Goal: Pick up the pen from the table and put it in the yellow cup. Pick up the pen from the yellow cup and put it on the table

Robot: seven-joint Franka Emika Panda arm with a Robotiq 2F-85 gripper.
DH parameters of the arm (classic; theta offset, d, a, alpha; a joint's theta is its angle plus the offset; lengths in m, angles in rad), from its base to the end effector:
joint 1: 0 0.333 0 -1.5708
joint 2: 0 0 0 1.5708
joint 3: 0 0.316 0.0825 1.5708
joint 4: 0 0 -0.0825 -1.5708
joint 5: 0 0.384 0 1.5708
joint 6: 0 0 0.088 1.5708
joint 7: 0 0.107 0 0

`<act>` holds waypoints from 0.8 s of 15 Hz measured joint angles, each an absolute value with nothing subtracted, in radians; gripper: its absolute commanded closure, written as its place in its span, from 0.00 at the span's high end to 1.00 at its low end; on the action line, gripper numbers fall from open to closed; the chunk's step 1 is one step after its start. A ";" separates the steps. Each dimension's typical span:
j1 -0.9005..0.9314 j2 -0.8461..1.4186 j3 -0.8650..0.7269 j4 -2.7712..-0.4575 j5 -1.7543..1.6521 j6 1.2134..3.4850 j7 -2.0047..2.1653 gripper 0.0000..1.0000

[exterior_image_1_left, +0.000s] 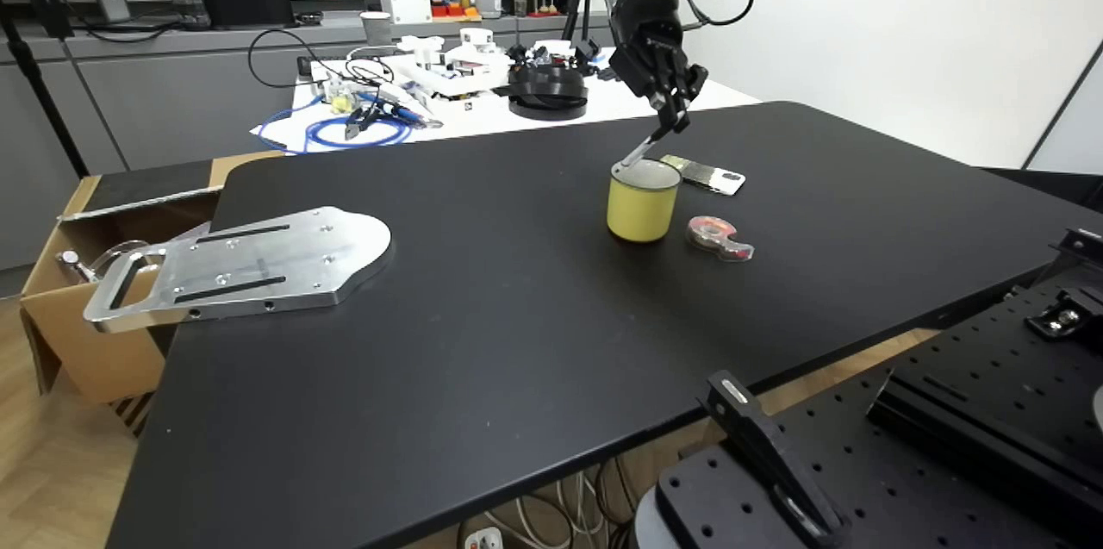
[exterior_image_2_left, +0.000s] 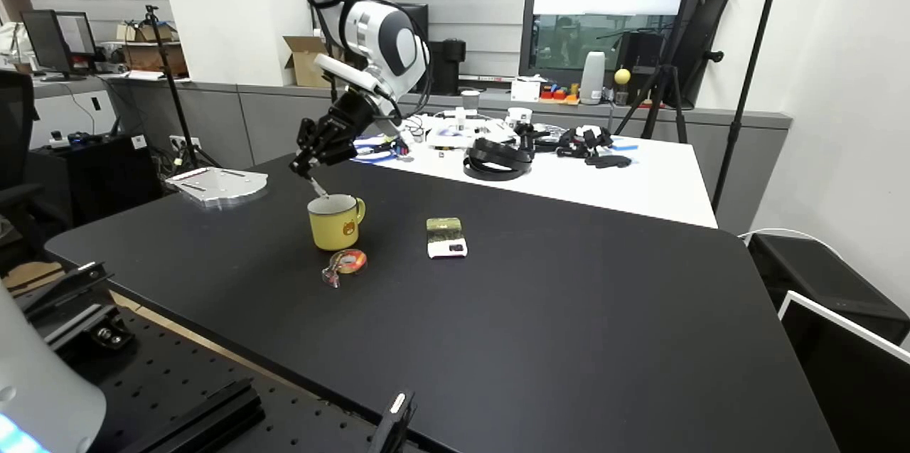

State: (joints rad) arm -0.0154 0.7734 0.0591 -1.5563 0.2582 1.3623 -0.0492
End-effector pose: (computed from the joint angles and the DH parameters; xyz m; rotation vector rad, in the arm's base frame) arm 0.5787 0.0538 0.1688 -2.5199 -0.0228 1.3231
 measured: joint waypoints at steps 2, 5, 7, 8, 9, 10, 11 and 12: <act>-0.008 0.749 0.061 -1.557 0.258 1.343 -0.049 0.03; 0.009 0.718 0.064 -1.561 0.252 1.334 -0.050 0.03; 0.032 0.706 0.067 -1.570 0.228 1.362 -0.051 0.03; 0.048 0.704 0.068 -1.580 0.206 1.397 -0.051 0.03; 0.067 0.703 0.069 -1.593 0.179 1.443 -0.052 0.03; 0.087 0.704 0.070 -1.612 0.152 1.502 -0.053 0.03; 0.108 0.704 0.071 -1.634 0.126 1.570 -0.054 0.03; 0.127 0.706 0.074 -1.659 0.102 1.641 -0.056 0.03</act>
